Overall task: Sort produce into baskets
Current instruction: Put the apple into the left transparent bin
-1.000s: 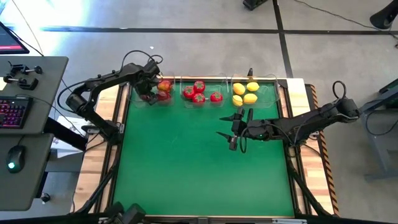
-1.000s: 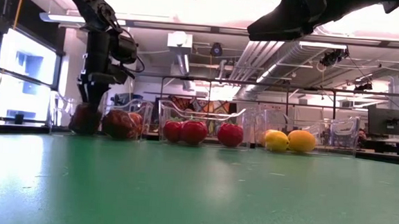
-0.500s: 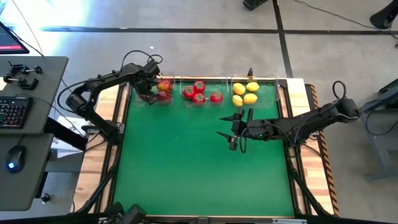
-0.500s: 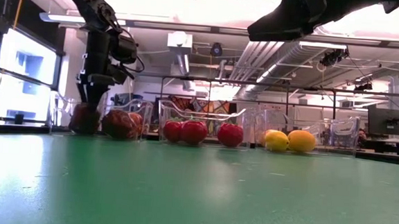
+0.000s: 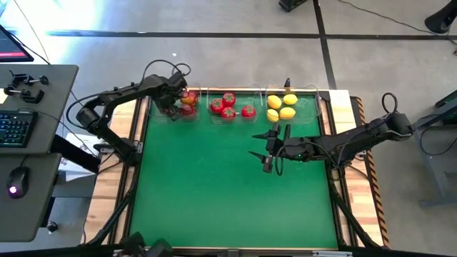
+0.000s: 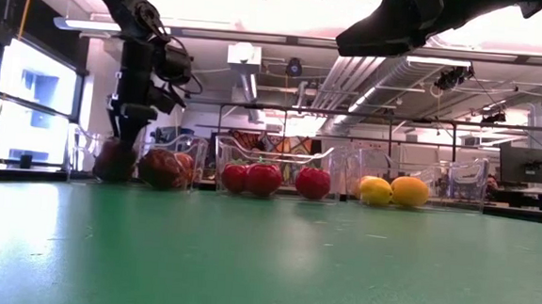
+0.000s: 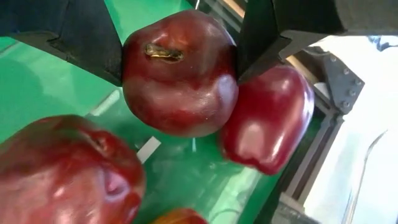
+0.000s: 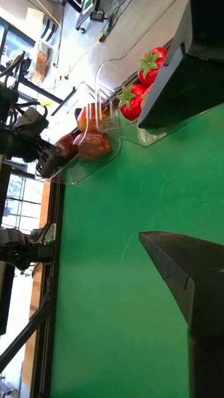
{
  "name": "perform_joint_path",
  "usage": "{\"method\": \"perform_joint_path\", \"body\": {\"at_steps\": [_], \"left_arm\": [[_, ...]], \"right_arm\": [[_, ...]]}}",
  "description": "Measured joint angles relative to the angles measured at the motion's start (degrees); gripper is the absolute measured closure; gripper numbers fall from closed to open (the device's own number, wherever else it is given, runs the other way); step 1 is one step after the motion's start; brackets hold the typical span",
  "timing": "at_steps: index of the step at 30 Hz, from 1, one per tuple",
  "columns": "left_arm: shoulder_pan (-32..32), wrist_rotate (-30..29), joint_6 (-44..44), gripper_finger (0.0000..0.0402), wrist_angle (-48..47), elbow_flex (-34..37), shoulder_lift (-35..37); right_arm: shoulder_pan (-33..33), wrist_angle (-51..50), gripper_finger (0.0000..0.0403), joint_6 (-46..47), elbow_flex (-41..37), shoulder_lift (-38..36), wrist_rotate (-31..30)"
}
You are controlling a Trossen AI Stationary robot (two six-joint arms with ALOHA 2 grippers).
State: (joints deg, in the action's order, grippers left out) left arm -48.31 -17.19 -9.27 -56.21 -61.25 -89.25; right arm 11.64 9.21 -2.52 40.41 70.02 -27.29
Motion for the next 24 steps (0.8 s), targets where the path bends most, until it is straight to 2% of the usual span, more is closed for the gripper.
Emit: {"method": "perform_joint_path", "body": {"at_steps": [6, 10, 17, 24], "left_arm": [[0.9, -0.2, -4.4, 0.0139, 1.1, 0.1, 0.0], [0.9, -4.0, -3.2, 0.0139, 0.9, 0.2, 0.0], [1.2, -4.5, -6.3, 0.0138, -0.4, 0.2, 0.0], [2.1, -5.0, -5.5, 0.0116, 0.6, 0.2, 0.0]], "right_arm": [[0.0, 0.0, 0.0130, 0.2, 0.0, 0.0, 0.0], [0.0, 0.0, 0.0130, 0.2, 0.0, 0.0, 0.0], [0.0, 0.0, 0.0130, 0.2, 0.0, 0.0, 0.0], [0.0, -0.1, 0.0130, 0.2, 0.0, 0.0, 0.0]]}}
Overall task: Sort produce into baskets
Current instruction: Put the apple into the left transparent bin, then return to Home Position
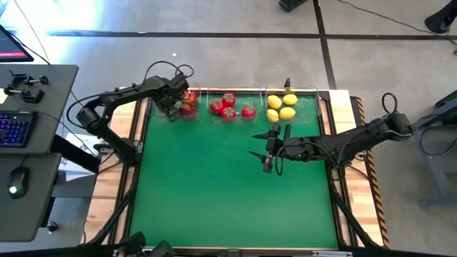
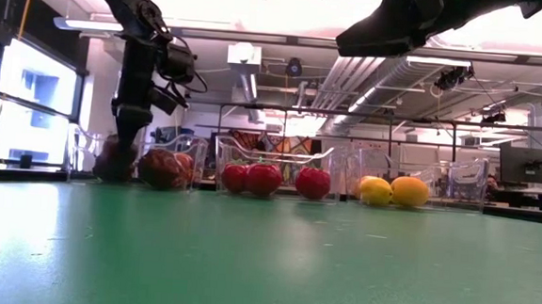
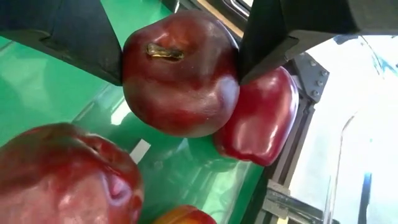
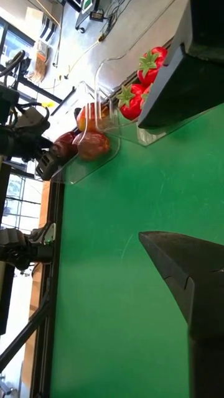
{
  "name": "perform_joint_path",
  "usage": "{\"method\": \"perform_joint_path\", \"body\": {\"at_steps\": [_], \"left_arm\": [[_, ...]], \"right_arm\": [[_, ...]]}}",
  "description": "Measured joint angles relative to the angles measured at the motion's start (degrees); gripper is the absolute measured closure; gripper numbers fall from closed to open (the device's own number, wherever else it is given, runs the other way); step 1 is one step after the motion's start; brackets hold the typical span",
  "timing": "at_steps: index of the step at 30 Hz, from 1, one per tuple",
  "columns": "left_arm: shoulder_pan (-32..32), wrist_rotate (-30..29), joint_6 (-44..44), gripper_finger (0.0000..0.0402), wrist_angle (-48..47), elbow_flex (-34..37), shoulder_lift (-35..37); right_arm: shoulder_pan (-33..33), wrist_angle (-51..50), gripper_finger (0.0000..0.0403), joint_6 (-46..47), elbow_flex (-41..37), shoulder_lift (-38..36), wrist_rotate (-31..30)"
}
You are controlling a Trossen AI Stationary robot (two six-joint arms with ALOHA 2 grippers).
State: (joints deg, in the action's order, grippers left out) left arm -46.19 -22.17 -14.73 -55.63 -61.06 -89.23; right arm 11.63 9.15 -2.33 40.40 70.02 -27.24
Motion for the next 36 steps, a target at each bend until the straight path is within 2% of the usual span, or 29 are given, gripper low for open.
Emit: {"method": "perform_joint_path", "body": {"at_steps": [8, 14, 20, 24, 29, 33, 36], "left_arm": [[0.2, 0.1, 0.8, 0.0073, 0.1, 0.0, 0.0], [1.9, -4.0, -0.4, 0.0069, -1.5, -0.5, 0.0], [3.3, -3.9, 0.9, 0.0069, -1.7, -1.9, 1.5], [3.6, -3.6, 3.7, 0.0073, 0.3, -1.5, 4.4], [4.7, -1.6, 4.2, 0.0102, 11.4, 3.1, 11.3], [7.1, 3.1, 4.1, 0.0136, 20.5, 7.3, 17.6], [9.5, 6.1, 3.4, 0.0159, 28.3, 10.4, 22.1]], "right_arm": [[0.0, -0.3, 0.0130, 0.9, 0.0, 0.0, 0.0], [0.0, -0.3, 0.0130, 0.9, 0.0, 0.0, 0.0], [0.0, -1.4, 0.0130, 0.7, 0.0, 0.0, -0.1], [-0.3, -3.7, 0.0141, 0.9, 0.0, 0.7, -2.8], [-2.9, -1.3, 0.0211, -0.2, 0.0, 4.8, -2.1], [-6.3, -0.6, 0.0302, -1.7, -0.1, 6.6, 1.4], [-8.8, 1.7, 0.0376, -3.9, -0.1, 6.6, 6.3]]}}
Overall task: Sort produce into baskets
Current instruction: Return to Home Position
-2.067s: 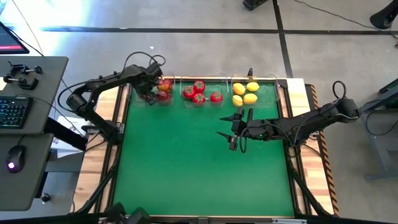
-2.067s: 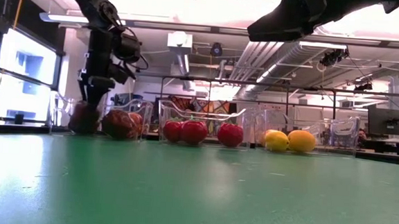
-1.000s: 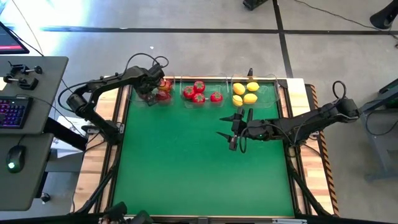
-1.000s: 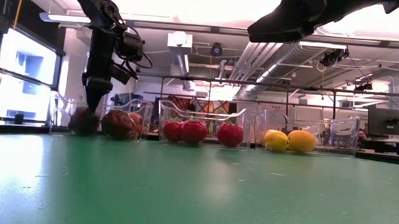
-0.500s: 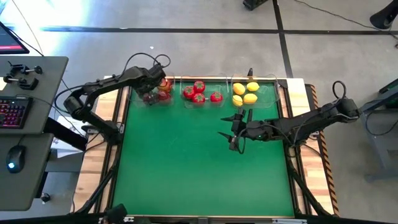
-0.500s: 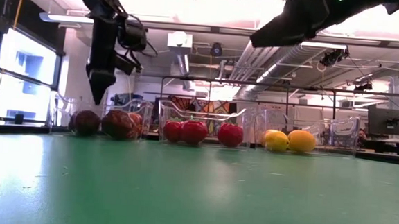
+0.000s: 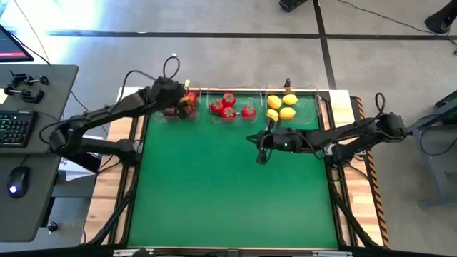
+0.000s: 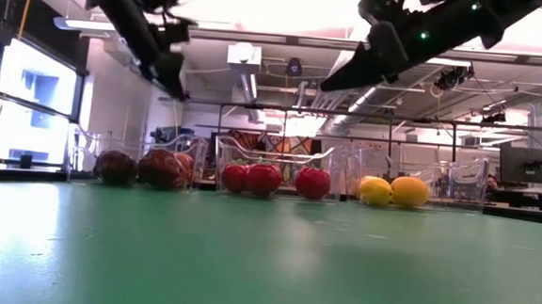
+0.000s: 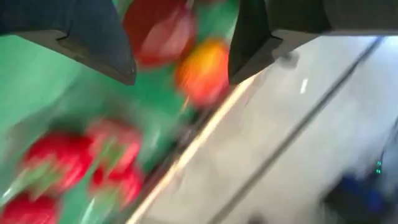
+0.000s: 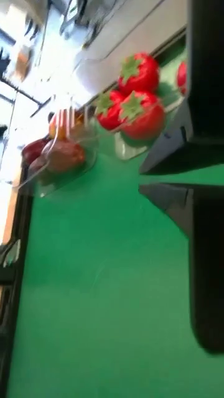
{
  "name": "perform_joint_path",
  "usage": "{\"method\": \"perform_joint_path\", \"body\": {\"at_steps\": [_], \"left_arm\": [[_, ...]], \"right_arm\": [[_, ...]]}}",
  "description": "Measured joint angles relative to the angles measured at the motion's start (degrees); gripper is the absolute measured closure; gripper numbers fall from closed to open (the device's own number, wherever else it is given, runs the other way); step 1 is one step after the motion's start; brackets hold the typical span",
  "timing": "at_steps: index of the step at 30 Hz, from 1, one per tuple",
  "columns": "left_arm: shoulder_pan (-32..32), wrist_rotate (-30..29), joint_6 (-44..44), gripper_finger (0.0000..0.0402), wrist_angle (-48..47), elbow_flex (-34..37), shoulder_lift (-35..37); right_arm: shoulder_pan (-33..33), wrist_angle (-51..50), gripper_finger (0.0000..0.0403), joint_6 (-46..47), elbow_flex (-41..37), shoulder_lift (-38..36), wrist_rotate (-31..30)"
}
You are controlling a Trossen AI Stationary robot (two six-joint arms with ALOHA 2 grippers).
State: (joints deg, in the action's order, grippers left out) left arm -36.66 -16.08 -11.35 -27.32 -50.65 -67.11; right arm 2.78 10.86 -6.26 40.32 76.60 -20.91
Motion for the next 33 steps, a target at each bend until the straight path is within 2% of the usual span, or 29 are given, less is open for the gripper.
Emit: {"method": "perform_joint_path", "body": {"at_steps": [2, 5, 9, 15, 21, 26, 33], "left_arm": [[1.8, 1.8, -0.7, 0.0172, 6.0, 2.6, 2.8], [4.4, 4.1, -1.4, 0.0189, 14.8, 7.0, 6.0], [7.8, 6.2, -3.3, 0.0208, 24.7, 12.4, 8.8], [13.1, 8.8, -3.9, 0.0233, 41.1, 19.5, 10.5], [15.2, 11.5, -3.9, 0.0256, 52.6, 25.0, 10.5], [15.8, 11.8, -3.9, 0.0280, 60.0, 28.6, 10.5], [15.8, 14.4, -2.9, 0.0320, 68.2, 33.1, 10.5]], "right_arm": [[-1.5, 1.0, 0.0393, -1.5, 0.0, 0.0, 3.3], [-3.8, 1.3, 0.0384, -2.0, -0.1, 0.0, 4.1], [-6.3, 8.7, 0.0399, -4.3, -4.5, 0.0, 8.9], [-9.9, 22.1, 0.0402, -5.4, -12.7, -0.1, 13.6], [-12.8, 25.1, 0.0402, -6.0, -16.5, -2.9, 19.6], [-14.5, 25.2, 0.0403, -5.8, -20.2, -8.9, 20.5], [-14.8, 25.4, 0.0403, -5.8, -26.5, -16.3, 17.5]]}}
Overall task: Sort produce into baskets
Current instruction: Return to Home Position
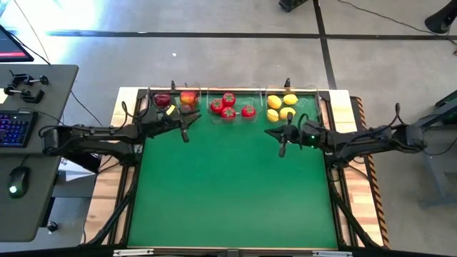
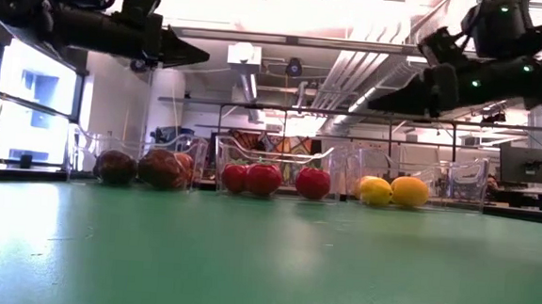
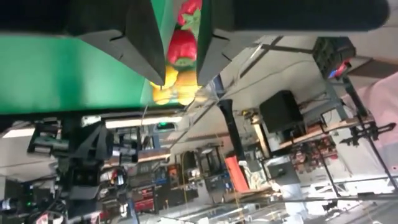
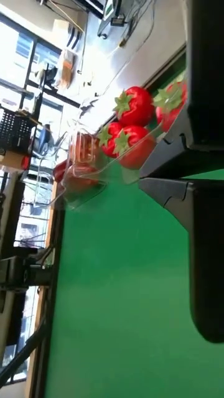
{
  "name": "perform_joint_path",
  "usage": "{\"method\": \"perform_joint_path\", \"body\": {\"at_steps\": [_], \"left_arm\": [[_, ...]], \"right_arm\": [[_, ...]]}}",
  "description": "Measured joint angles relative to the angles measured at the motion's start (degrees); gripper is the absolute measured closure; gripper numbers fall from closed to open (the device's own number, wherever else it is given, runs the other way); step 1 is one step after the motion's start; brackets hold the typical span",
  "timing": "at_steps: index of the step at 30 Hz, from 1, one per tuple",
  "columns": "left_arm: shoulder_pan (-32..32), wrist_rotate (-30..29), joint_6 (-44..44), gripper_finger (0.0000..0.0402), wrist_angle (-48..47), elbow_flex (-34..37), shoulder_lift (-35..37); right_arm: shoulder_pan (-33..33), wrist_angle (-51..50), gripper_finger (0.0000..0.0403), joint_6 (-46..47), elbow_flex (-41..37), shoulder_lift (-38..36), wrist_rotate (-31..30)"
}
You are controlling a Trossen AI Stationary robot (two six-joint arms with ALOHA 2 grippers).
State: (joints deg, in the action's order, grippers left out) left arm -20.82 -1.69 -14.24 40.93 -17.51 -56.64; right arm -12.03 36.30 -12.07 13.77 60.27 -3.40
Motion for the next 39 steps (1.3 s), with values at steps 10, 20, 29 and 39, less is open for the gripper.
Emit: {"method": "perform_joint_path", "body": {"at_steps": [10, 20, 29, 39], "left_arm": [[-0.1, 1.2, -1.2, 0.0395, 3.3, 3.0, 0.0], [-1.4, 3.8, -0.4, 0.0401, 12.5, 8.3, 0.0], [-1.4, 5.9, 0.5, 0.0401, 14.6, 11.2, 1.7], [-1.4, 5.6, 0.6, 0.0401, 15.7, 16.9, 11.0]], "right_arm": [[-2.0, 0.5, 0.0403, 1.0, -7.3, -10.6, -0.2], [-3.9, -0.9, 0.0403, 3.7, -12.7, -18.6, 2.0], [-5.7, -5.5, 0.0403, 5.3, -13.2, -24.6, 3.9], [-5.7, -10.5, 0.0403, 4.6, -13.2, -29.5, 2.1]]}}
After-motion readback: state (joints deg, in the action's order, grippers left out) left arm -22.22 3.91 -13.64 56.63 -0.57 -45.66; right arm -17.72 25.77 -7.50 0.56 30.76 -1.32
